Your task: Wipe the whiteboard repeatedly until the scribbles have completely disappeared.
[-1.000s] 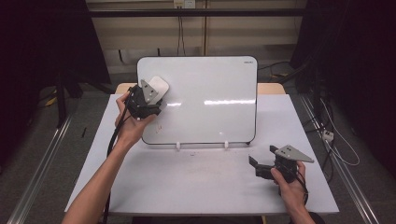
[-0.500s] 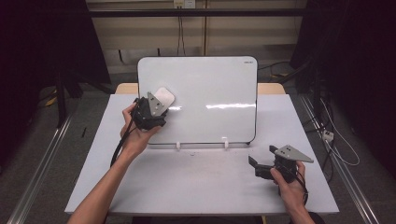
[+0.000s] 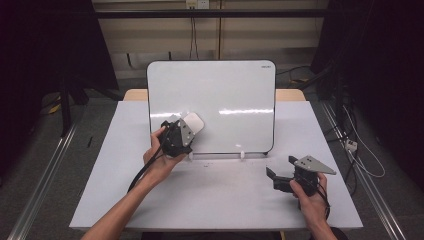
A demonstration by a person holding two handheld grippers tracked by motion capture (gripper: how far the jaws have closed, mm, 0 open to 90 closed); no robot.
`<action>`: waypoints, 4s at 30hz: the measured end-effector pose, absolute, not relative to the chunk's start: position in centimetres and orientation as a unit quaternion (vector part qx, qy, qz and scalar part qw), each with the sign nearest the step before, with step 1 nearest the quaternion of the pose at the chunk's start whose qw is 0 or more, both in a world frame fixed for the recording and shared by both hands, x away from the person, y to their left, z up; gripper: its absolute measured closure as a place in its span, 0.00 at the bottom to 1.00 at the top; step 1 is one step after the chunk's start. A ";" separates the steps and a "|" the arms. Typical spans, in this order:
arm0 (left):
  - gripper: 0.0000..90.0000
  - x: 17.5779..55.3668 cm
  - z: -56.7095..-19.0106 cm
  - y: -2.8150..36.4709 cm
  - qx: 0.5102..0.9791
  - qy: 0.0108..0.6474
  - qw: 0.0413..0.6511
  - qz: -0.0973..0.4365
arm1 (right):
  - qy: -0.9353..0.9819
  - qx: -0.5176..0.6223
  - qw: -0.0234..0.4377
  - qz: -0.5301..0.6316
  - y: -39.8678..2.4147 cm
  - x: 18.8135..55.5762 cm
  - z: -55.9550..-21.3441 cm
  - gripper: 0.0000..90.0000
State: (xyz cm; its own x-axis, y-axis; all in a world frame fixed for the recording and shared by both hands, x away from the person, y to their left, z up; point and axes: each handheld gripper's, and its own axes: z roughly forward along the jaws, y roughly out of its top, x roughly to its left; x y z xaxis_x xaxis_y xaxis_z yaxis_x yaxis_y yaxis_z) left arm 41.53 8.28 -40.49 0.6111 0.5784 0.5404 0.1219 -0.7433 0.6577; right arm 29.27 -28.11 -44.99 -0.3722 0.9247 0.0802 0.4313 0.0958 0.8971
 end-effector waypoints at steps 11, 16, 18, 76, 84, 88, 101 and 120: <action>0.35 41.9 -40.1 9.0 0.847 0.212 0.299 0.385 | 0.689 0.492 0.269 0.459 -28.2 29.2 -45.0 0.08; 0.35 43.0 -38.9 10.4 0.840 0.229 0.303 0.388 | 0.689 0.492 0.269 0.459 -28.2 29.2 -45.0 0.07; 0.35 43.7 -38.2 11.0 0.836 0.234 0.305 0.392 | 0.689 0.493 0.269 0.458 -28.2 29.3 -45.0 0.08; 0.35 40.3 -42.0 11.5 0.850 0.215 0.286 0.387 | 0.689 0.492 0.269 0.459 -28.2 29.1 -45.0 0.07; 0.35 41.4 -40.8 12.6 0.840 0.245 0.297 0.382 | 0.688 0.493 0.269 0.459 -28.2 29.2 -45.0 0.07; 0.35 41.7 -40.5 12.6 0.838 0.250 0.300 0.380 | 0.689 0.493 0.270 0.459 -28.2 29.2 -44.9 0.07; 0.35 44.2 -37.5 12.5 0.828 0.273 0.310 0.378 | 0.689 0.493 0.270 0.457 -28.2 29.3 -45.0 0.08; 0.35 46.7 -34.7 13.2 0.805 0.316 0.356 0.354 | 0.689 0.494 0.269 0.457 -28.2 29.3 -45.0 0.08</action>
State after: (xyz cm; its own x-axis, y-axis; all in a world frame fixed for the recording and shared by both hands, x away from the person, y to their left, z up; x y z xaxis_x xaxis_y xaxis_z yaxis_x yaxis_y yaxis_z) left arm 46.69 13.17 -34.74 0.5501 0.7610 0.3438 0.2570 -0.5460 0.7974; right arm 29.30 -28.19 -44.99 -0.3669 0.9267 0.0807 0.4339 0.0938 0.8961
